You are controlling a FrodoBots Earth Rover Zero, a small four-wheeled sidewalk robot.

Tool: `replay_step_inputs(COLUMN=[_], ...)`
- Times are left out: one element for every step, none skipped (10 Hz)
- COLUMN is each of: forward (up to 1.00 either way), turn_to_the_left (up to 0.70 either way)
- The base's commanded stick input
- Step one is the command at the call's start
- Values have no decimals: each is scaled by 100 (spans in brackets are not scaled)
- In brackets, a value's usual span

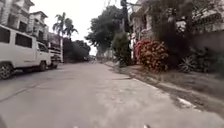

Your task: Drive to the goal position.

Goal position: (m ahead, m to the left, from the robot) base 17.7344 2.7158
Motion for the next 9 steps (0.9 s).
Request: replay_step_inputs(forward=[70,70,70,70,70,70,70,70,70], turn_to_the_left=[0,0,0,0,0,1,3,4,4])
